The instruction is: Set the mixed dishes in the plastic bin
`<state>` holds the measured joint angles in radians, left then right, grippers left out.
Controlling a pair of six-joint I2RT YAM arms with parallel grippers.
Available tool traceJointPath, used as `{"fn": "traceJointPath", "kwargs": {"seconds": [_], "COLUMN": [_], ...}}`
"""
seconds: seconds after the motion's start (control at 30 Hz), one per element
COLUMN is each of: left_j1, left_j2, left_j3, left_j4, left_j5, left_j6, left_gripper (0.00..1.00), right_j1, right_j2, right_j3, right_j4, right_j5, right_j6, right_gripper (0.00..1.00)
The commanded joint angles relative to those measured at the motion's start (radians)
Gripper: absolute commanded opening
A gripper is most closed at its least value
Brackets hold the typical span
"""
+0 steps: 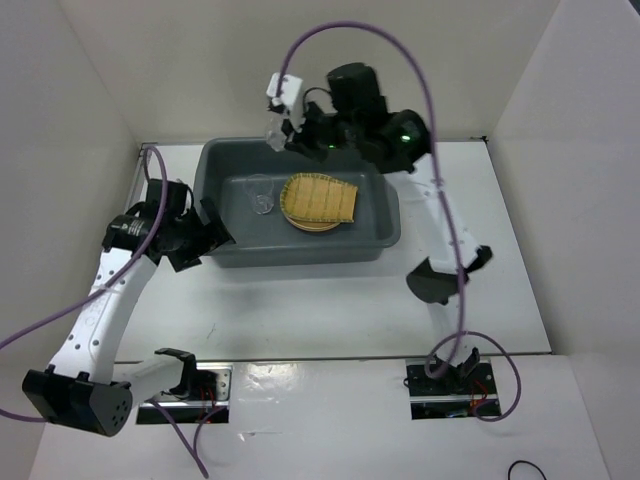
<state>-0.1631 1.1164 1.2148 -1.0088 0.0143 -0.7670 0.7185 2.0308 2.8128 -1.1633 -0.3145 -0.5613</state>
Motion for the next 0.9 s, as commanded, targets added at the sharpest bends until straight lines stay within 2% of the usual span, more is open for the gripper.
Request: {"fn": "traceJointPath", "kwargs": {"seconds": [0.0, 0.17, 0.3, 0.6, 0.77, 0.87], "left_j1": [-0.003, -0.003, -0.003, -0.003, -0.003, -0.003], "left_j2": [-0.067, -0.124, -0.145, -0.165, -0.165, -0.165], "left_j3": [0.045, -0.007, -0.02, -0.07, -0.089, -0.109], "left_j4": [-0.063, -0.096, -0.105, -0.114, -0.114, -0.1], "left_j5": [-0.062, -0.062, -0.062, -0.062, -0.076, -0.076], "left_j6": [-0.034, -0.081, -0.091, -0.091, -0.081, -0.072], "left_gripper": [0.99, 0.99, 0.99, 0.99, 0.99, 0.99], "right_j1": [0.024, 0.145, 0.163, 0.174, 0.193, 0.202], "right_j2": [0.237, 0.376, 0.468, 0.654, 0.683, 0.729], "right_j3": [0.037, 0.037, 0.06, 0.132, 0.16, 0.247], "right_j4": [-0.133, -0.133, -0.133, -0.133, -0.133, -0.133], "right_j5": [-0.037, -0.023, -0.043, 0.081, 0.103, 0.166], "right_j6": [0.035, 0.035, 0.067, 0.067, 0.067, 0.077], "right_gripper": [0.0, 0.0, 0.0, 0.0, 0.06, 0.12]}}
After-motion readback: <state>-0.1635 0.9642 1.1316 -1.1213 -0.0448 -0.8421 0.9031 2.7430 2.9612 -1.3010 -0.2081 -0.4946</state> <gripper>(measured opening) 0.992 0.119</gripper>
